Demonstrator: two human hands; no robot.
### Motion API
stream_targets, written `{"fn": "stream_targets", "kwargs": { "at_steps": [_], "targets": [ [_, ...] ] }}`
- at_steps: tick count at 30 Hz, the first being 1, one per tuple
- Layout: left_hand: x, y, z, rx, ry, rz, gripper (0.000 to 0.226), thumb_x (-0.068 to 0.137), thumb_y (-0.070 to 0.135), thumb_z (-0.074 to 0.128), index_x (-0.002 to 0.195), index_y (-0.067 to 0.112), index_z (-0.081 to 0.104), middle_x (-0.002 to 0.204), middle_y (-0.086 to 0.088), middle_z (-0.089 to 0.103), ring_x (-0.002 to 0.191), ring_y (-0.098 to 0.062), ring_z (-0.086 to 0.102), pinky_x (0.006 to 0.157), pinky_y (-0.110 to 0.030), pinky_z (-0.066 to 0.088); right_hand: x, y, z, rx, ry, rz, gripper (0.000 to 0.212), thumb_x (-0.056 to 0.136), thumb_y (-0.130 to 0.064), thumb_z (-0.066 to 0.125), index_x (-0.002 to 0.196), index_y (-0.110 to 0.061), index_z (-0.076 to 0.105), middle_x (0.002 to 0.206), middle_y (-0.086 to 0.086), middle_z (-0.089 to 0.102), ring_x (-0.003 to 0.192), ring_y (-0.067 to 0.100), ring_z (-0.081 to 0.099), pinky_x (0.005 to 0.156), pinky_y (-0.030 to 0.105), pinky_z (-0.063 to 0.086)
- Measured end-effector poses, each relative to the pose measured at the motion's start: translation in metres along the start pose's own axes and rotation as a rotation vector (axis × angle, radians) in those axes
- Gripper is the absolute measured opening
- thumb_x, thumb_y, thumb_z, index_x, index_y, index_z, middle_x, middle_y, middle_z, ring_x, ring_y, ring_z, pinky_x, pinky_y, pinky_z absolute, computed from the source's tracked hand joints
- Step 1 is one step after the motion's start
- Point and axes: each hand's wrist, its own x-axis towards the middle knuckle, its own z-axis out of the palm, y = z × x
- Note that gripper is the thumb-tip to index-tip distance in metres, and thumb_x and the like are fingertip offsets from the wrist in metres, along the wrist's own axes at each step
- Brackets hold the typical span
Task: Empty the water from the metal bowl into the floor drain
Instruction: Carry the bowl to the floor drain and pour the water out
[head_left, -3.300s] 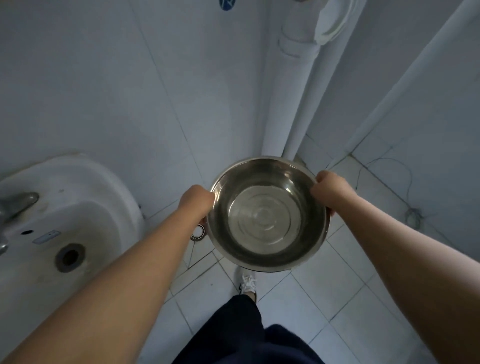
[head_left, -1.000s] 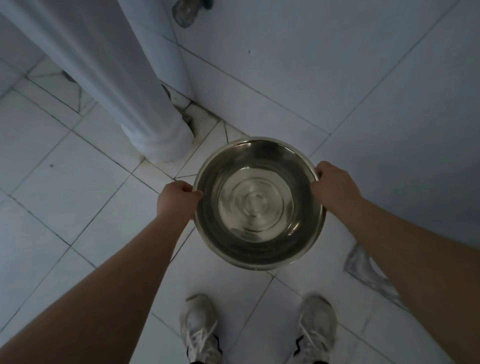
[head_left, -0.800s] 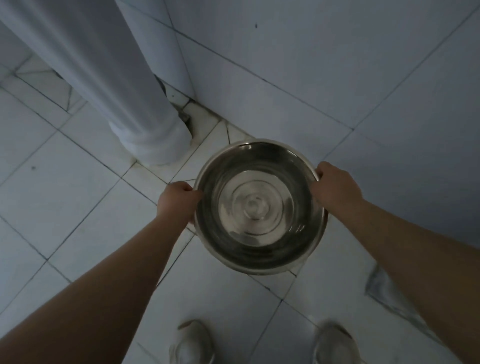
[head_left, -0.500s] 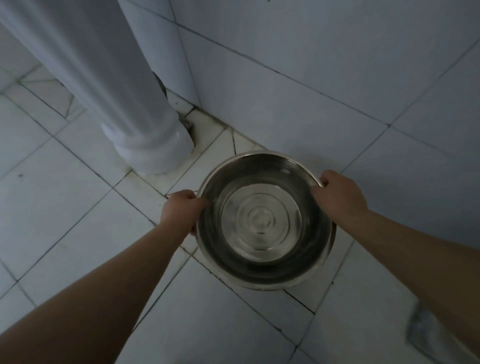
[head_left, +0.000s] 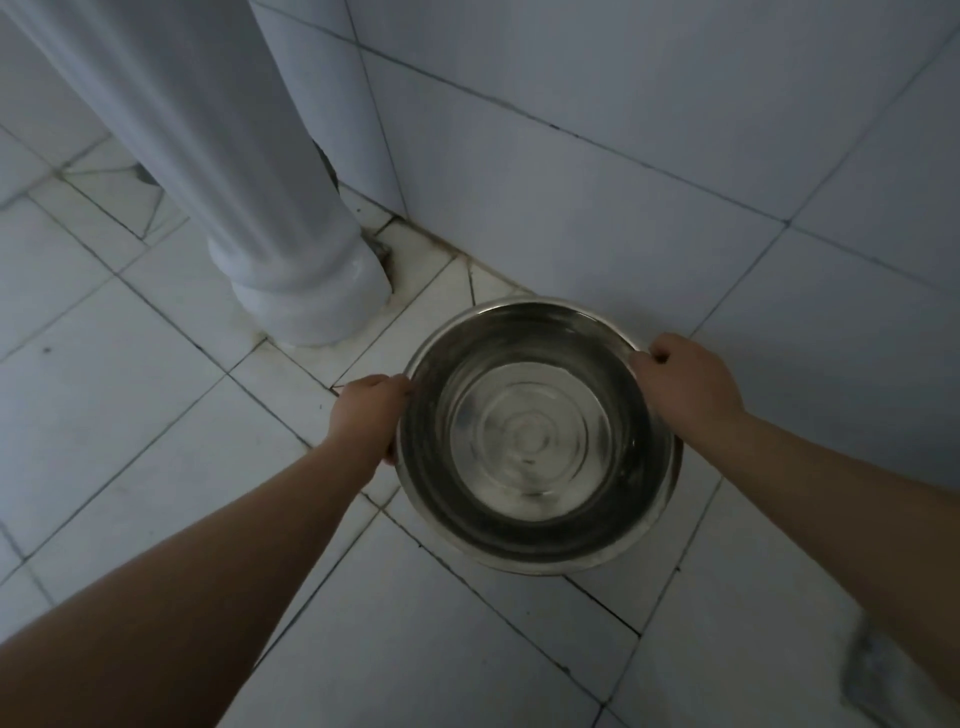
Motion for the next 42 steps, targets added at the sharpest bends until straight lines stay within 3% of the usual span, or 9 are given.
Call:
{"fn": "stream_targets", "kwargs": {
  "at_steps": [3, 10, 15, 19, 22, 26, 31, 37, 42],
  "targets": [
    [-0.005, -0.002, 0.003, 0.085, -0.020, 0.050, 0.017, 0.091, 0.013, 0.055, 0.104, 0.013, 0.066, 0.095, -0.008, 0.064, 0.082, -0.025, 0.066, 0.083, -0.037, 0.057, -0.004, 0.003, -0.004, -0.015, -0.010, -0.021, 0.032, 0.089, -0.030, 0.048, 0.076, 0.000, 0.052, 0.067, 0.010, 0.050, 0.063, 0.027, 0.047, 0.050, 0.030, 0.027],
    [-0.019, -0.001, 0.007, -0.064, -0.064, -0.027, 0.018, 0.088, 0.015, 0.063, 0.104, 0.010, 0.068, 0.096, -0.012, 0.068, 0.089, -0.028, 0.068, 0.087, -0.042, 0.056, -0.019, 0.014, -0.017, -0.042, -0.063, -0.014, 0.028, 0.090, -0.027, 0.049, 0.079, -0.003, 0.057, 0.079, 0.012, 0.056, 0.074, 0.028, 0.050, 0.062, 0.031, 0.033],
    [-0.025, 0.006, 0.010, -0.552, -0.147, -0.267, 0.029, 0.088, 0.009, 0.055, 0.112, -0.006, 0.061, 0.077, -0.013, 0.063, 0.065, -0.028, 0.062, 0.062, -0.041, 0.058, -0.024, 0.018, -0.029, -0.054, -0.067, -0.010, 0.031, 0.091, -0.025, 0.052, 0.063, -0.013, 0.046, 0.078, 0.011, 0.054, 0.076, 0.028, 0.051, 0.064, 0.031, 0.033],
    [-0.034, 0.008, 0.012, -0.369, -0.168, -0.223, 0.016, 0.091, 0.010, 0.056, 0.085, -0.001, 0.066, 0.078, -0.018, 0.072, 0.070, -0.030, 0.073, 0.077, -0.042, 0.060, -0.031, 0.021, -0.035, -0.077, -0.096, 0.000, 0.032, 0.092, -0.027, 0.051, 0.063, -0.014, 0.046, 0.072, 0.007, 0.051, 0.074, 0.029, 0.055, 0.064, 0.031, 0.039],
    [-0.036, 0.008, 0.016, -0.371, -0.199, -0.218, 0.018, 0.091, 0.009, 0.058, 0.074, 0.006, 0.062, 0.069, -0.011, 0.069, 0.058, -0.022, 0.072, 0.066, -0.031, 0.062, -0.036, 0.024, -0.039, -0.082, -0.114, 0.014, 0.030, 0.092, -0.028, 0.051, 0.066, -0.012, 0.050, 0.070, 0.007, 0.052, 0.073, 0.032, 0.057, 0.065, 0.035, 0.047],
    [-0.037, 0.008, 0.020, -0.347, -0.206, -0.227, 0.019, 0.090, 0.009, 0.060, 0.074, 0.001, 0.064, 0.070, -0.016, 0.071, 0.073, -0.032, 0.074, 0.080, -0.044, 0.060, -0.040, 0.026, -0.042, -0.101, -0.121, 0.007, 0.028, 0.092, -0.027, 0.052, 0.069, -0.011, 0.053, 0.078, 0.011, 0.056, 0.080, 0.036, 0.062, 0.070, 0.040, 0.051],
    [-0.036, 0.012, 0.019, -0.322, -0.211, -0.242, 0.021, 0.088, 0.010, 0.064, 0.069, 0.002, 0.061, 0.039, -0.003, 0.064, 0.051, -0.020, 0.070, 0.064, -0.034, 0.063, -0.039, 0.028, -0.043, -0.116, -0.136, 0.013, 0.029, 0.093, -0.027, 0.052, 0.069, -0.011, 0.053, 0.080, 0.015, 0.059, 0.074, 0.037, 0.062, 0.069, 0.040, 0.051],
    [-0.028, 0.010, 0.020, -0.381, -0.217, -0.247, 0.018, 0.086, 0.009, 0.066, 0.070, 0.000, 0.063, 0.045, -0.007, 0.067, 0.047, -0.020, 0.069, 0.054, -0.030, 0.061, -0.034, 0.028, -0.040, -0.101, -0.137, 0.040, 0.029, 0.092, -0.029, 0.053, 0.067, -0.013, 0.053, 0.077, 0.013, 0.059, 0.069, 0.034, 0.060, 0.066, 0.039, 0.052],
    [-0.022, 0.009, 0.021, -0.395, -0.232, -0.245, 0.017, 0.087, 0.011, 0.066, 0.077, -0.003, 0.066, 0.067, -0.017, 0.072, 0.070, -0.031, 0.074, 0.073, -0.041, 0.062, -0.025, 0.026, -0.037, -0.136, -0.133, 0.044, 0.031, 0.091, -0.029, 0.056, 0.063, -0.016, 0.052, 0.075, 0.010, 0.058, 0.066, 0.031, 0.058, 0.054, 0.027, 0.042]
  ]
}}
